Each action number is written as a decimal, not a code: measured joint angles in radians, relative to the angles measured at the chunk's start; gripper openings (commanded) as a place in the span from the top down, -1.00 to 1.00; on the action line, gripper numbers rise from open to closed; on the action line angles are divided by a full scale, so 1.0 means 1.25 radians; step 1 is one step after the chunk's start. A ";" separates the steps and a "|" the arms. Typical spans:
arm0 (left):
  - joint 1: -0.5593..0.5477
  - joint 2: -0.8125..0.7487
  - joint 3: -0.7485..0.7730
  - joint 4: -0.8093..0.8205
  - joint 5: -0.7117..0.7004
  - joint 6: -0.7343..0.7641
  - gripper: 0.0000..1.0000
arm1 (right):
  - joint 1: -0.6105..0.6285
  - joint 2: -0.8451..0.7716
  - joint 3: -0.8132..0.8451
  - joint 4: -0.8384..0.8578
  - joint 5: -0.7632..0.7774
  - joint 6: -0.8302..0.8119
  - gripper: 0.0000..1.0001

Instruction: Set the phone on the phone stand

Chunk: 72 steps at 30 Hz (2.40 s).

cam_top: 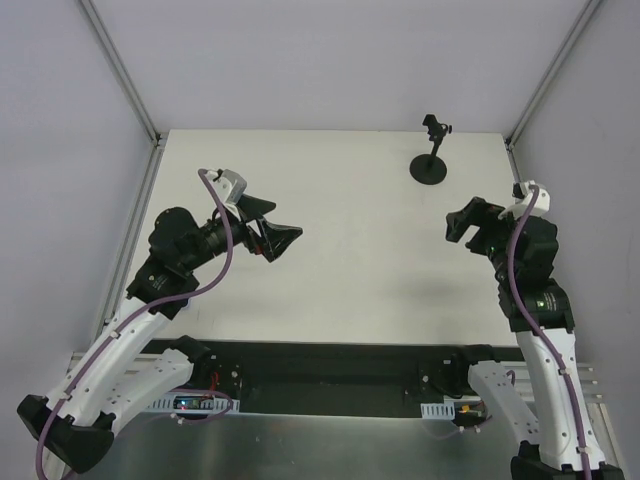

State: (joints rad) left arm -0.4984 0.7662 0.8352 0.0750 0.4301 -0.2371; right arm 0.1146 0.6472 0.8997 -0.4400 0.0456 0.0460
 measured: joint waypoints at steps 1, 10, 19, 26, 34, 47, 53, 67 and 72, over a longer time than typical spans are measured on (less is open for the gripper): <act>-0.001 0.000 0.000 0.001 0.001 -0.002 -0.98 | 0.000 0.010 0.003 0.000 0.000 0.003 -0.93; -0.015 -0.007 0.000 0.000 -0.001 -0.006 -0.98 | 0.000 0.071 0.013 -0.026 -0.013 0.011 -0.93; -0.016 0.005 0.000 -0.006 -0.019 -0.008 -0.98 | 0.000 0.321 0.086 0.018 -0.083 0.008 -0.93; -0.016 0.024 0.000 -0.011 -0.025 -0.008 -0.97 | -0.001 0.515 0.235 0.070 -0.081 -0.012 -0.93; -0.016 0.041 0.000 -0.016 -0.024 -0.013 -0.97 | -0.029 0.699 0.392 0.093 -0.070 -0.021 -0.93; -0.020 0.022 0.001 -0.017 -0.025 -0.014 -0.98 | -0.036 1.010 0.738 0.108 -0.062 -0.091 -0.52; -0.031 0.020 0.003 -0.023 -0.024 -0.014 -0.98 | -0.036 1.131 0.882 0.076 -0.034 -0.119 -0.27; -0.031 0.027 0.003 -0.029 -0.025 -0.014 -0.98 | -0.036 1.212 0.928 0.018 -0.005 -0.201 0.45; -0.031 0.034 0.003 -0.029 -0.024 -0.014 -0.97 | -0.030 1.216 0.933 0.019 -0.004 -0.229 0.94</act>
State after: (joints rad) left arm -0.5377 0.8085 0.8394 0.0387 0.3996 -0.2543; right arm 0.0769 2.1677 2.0655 -0.4164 0.0410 -0.2409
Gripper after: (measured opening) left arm 0.990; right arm 0.309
